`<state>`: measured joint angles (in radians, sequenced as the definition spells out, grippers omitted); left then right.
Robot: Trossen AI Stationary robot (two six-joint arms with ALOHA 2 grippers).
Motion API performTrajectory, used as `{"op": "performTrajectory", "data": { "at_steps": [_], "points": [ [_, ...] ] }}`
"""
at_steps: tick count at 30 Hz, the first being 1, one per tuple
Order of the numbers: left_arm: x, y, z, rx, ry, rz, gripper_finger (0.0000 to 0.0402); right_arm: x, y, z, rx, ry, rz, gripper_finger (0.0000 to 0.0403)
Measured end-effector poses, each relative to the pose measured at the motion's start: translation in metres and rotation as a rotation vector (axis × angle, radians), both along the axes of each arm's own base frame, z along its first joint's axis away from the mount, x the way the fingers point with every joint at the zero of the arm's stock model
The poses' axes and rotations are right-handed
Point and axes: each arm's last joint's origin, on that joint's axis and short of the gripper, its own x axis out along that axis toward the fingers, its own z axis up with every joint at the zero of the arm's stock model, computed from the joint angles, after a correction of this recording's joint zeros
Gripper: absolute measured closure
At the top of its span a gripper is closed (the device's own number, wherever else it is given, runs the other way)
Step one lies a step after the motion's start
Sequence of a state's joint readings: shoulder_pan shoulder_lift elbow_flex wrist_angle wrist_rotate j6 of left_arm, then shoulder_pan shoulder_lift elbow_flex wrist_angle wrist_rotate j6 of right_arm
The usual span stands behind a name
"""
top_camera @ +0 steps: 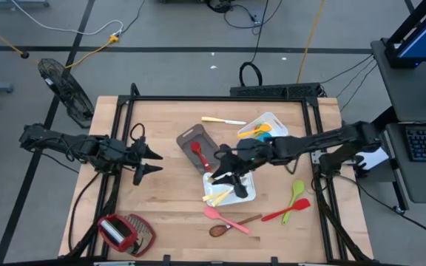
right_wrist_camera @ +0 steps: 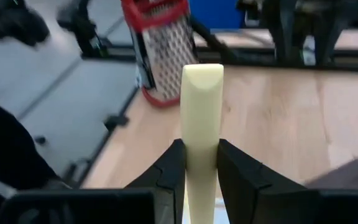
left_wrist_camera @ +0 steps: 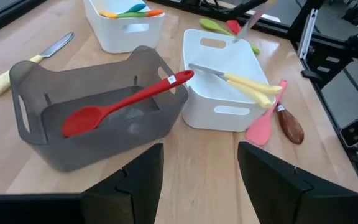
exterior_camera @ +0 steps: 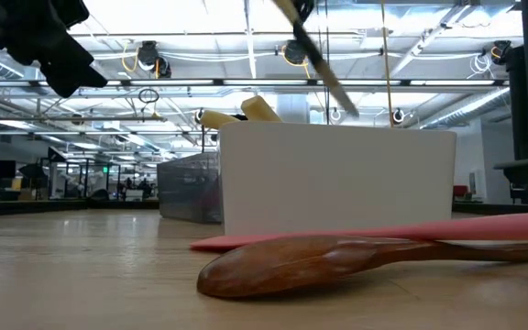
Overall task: Pick & Place Kitchen Items
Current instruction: Put the yellow table knife into the bottom white bin
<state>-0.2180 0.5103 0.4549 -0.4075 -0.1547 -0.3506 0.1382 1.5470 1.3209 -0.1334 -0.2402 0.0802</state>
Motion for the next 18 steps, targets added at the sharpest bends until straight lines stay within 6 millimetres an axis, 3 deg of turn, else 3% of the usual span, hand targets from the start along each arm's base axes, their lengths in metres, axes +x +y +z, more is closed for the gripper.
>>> {"op": "performTrajectory", "data": {
  "at_steps": [11,18],
  "points": [
    [-0.001,0.000,-0.002,0.007,0.022,0.000,0.0190,0.026,-0.014,-0.047,-0.052,0.137,-0.028,0.0338],
    [0.000,0.000,0.000,-0.055,0.004,0.029,0.0190,0.027,-0.015,-0.066,-0.074,0.241,-0.033,0.0336]
  ]
}}
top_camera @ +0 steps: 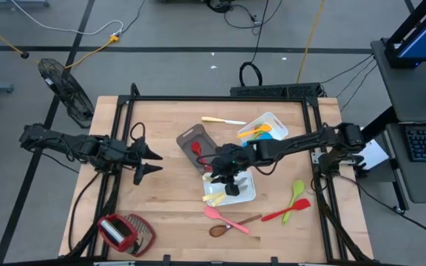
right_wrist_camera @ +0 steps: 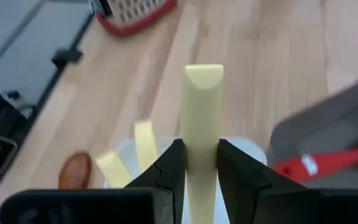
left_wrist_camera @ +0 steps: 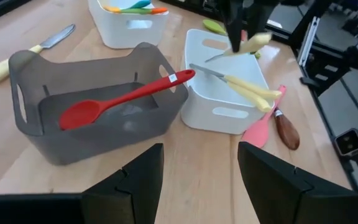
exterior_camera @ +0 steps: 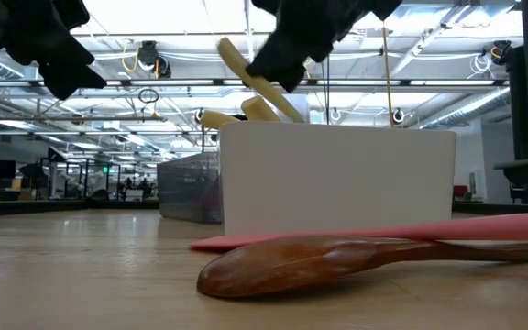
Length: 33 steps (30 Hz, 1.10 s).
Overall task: Pick & Place Kitchen Items
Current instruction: Put the yellow table knife into the bottom white bin
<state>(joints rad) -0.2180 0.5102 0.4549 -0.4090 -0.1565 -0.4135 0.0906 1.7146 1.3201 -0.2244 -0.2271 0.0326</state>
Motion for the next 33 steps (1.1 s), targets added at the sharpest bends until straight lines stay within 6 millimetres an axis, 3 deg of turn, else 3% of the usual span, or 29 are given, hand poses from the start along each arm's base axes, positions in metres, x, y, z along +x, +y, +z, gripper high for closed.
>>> {"op": "performTrajectory", "data": {
  "at_steps": [11,16,24,33],
  "points": [
    [0.000,0.000,0.000,-0.037,0.001,0.018,0.0190,-0.004,-0.006,-0.006,-0.092,0.052,0.004,0.0335],
    [0.000,0.000,0.000,-0.037,0.001,0.018,0.0190,0.000,-0.006,-0.018,-0.090,0.091,0.005,0.0334],
    [0.000,0.000,0.000,-0.039,0.000,0.019,0.0190,0.004,-0.003,-0.032,-0.095,0.130,0.011,0.0303],
    [0.000,0.000,0.000,-0.046,0.000,0.022,0.0190,0.004,-0.003,-0.032,-0.092,0.131,0.008,0.0277]
  ]
}}
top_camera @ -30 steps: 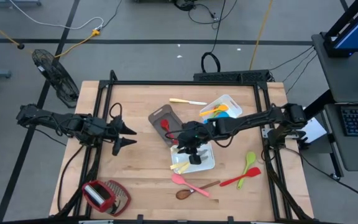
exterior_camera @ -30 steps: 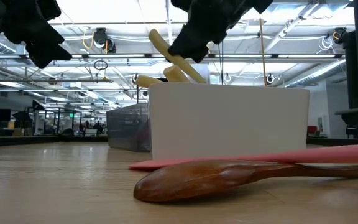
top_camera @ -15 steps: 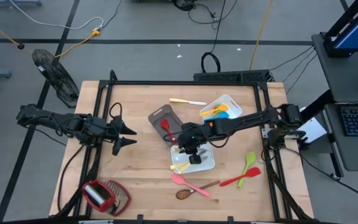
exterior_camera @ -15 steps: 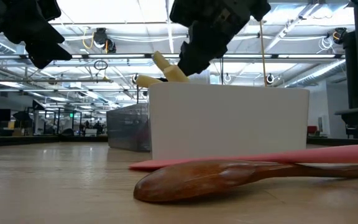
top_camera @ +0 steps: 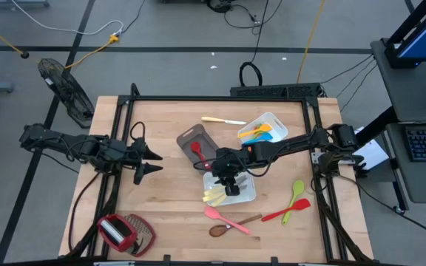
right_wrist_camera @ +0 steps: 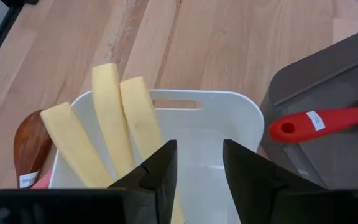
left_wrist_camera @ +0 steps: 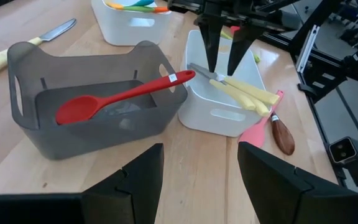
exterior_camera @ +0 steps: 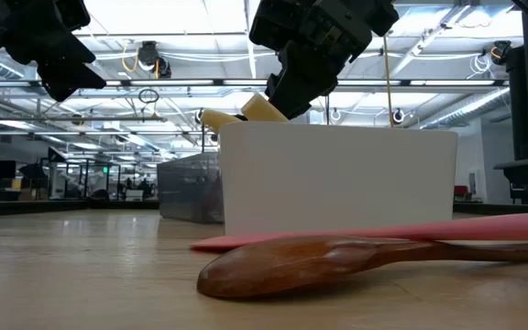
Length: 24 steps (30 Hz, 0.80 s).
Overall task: Pick & Place Kitchen Items
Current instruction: Put the yellow table knife into the bottom white bin
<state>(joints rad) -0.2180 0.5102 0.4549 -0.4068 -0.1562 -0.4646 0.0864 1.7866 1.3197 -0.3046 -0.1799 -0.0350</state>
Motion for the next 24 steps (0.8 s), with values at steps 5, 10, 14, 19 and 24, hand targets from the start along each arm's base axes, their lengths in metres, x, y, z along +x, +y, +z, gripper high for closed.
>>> {"op": "performTrajectory", "data": {
  "at_steps": [5,10,14,19,24],
  "points": [
    [0.000,0.000,0.000,-0.011,0.001,0.005,0.0190,-0.002,0.000,0.005,0.040,0.005,-0.039,0.0271],
    [0.000,0.000,0.000,-0.011,0.001,0.006,0.0190,-0.009,0.000,0.029,0.112,-0.056,-0.104,0.0275],
    [0.000,0.000,0.000,-0.011,0.001,0.006,0.0190,-0.020,-0.002,0.060,0.123,-0.167,-0.125,0.0281],
    [0.000,0.000,0.000,-0.011,0.001,0.006,0.0190,-0.039,-0.021,0.098,-0.046,-0.333,-0.195,0.0286],
    [0.000,0.000,0.000,-0.011,0.001,0.006,0.0190,-0.059,-0.066,0.124,-0.135,-0.414,-0.320,0.0287]
  ]
}}
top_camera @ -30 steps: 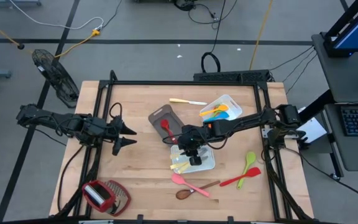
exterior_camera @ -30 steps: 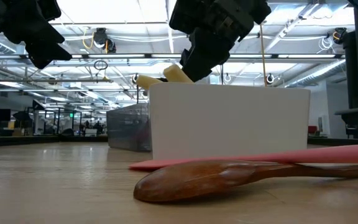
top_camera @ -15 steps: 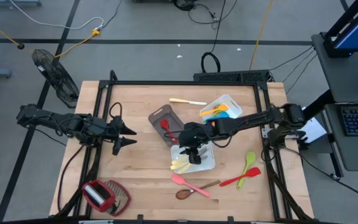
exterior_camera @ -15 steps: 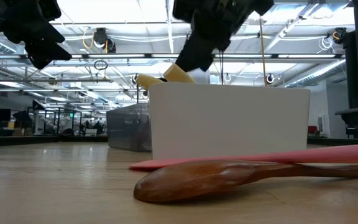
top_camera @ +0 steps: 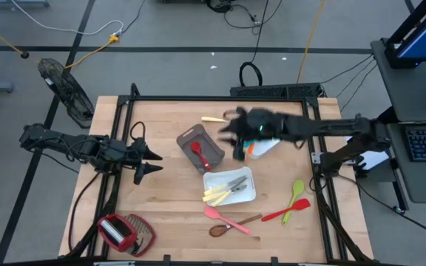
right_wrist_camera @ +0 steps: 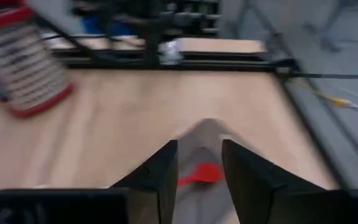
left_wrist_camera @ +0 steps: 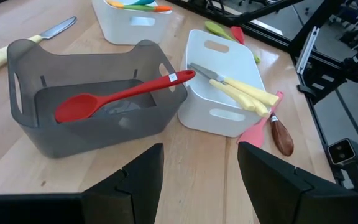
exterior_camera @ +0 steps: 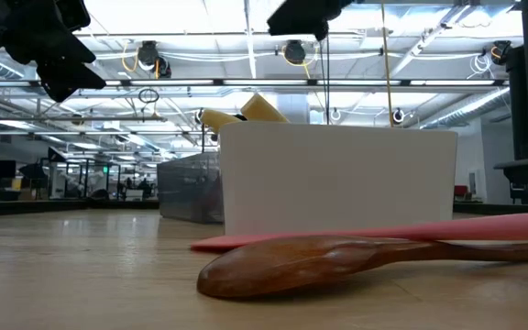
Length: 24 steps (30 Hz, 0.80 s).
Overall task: Pick & Place Kitchen Items
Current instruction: Put the yellow table knife into the bottom white bin
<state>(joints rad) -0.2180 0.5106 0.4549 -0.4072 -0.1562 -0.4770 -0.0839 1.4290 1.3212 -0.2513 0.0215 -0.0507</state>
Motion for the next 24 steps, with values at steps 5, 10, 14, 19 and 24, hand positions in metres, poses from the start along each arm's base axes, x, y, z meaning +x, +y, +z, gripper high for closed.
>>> {"op": "performTrajectory", "data": {
  "at_steps": [5,10,14,19,24],
  "points": [
    [0.000,0.000,0.000,0.000,0.000,0.000,0.0190,-0.020,-0.054,0.007,-0.014,-0.002,-0.049,0.0287],
    [0.000,0.000,0.000,0.000,0.000,0.000,0.0190,-0.039,-0.101,0.004,-0.024,0.032,-0.087,0.0287],
    [0.000,0.000,0.000,0.000,0.000,0.000,0.0190,-0.045,-0.134,-0.006,-0.097,0.073,-0.144,0.0287],
    [0.000,0.000,0.000,0.000,0.000,0.000,0.0190,-0.048,-0.166,-0.025,-0.138,0.140,-0.188,0.0287],
    [0.000,0.000,0.000,0.000,0.000,0.000,0.0190,-0.044,-0.180,-0.044,-0.192,0.213,-0.140,0.0287]
  ]
}}
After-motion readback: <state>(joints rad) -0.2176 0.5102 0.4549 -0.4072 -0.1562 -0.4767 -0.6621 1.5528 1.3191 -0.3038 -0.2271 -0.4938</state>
